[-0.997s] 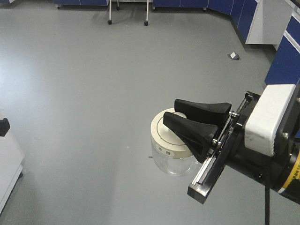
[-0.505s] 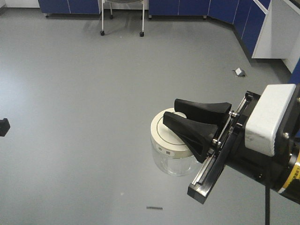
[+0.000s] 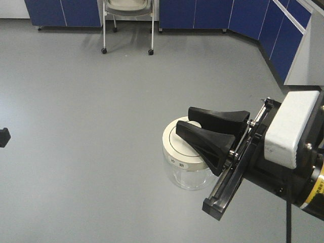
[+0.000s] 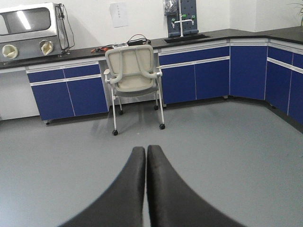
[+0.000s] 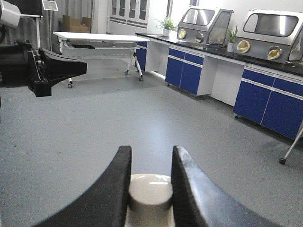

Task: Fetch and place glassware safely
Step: 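Hold the jar in the right gripper while driving toward the blue-cabinet bench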

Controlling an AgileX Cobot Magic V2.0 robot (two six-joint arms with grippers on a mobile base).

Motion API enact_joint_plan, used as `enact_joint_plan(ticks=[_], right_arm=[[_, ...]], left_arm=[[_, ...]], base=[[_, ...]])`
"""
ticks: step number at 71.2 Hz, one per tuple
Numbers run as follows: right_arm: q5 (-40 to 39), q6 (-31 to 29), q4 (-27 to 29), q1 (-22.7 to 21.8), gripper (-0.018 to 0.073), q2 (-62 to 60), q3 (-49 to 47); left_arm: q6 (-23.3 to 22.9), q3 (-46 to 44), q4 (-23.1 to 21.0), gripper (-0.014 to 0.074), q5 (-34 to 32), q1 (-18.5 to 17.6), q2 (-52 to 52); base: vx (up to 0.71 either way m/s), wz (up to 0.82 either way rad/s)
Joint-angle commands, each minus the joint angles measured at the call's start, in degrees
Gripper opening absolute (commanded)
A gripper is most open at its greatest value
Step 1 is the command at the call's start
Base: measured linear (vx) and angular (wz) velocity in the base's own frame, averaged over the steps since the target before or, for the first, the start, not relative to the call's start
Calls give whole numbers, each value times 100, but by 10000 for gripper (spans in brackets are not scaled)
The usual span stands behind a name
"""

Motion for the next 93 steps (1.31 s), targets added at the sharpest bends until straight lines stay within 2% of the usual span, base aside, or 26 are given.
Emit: enact_joint_plan(ticks=[1, 93], right_arm=[[-440, -16, 144, 11, -4, -93, -173], [-440, -16, 144, 11, -4, -93, -173]], left_arm=[[-16, -137, -36, -7, -389, -36, -52], [-16, -137, -36, -7, -382, -36, -52]], base=[[65, -3], [61, -1]])
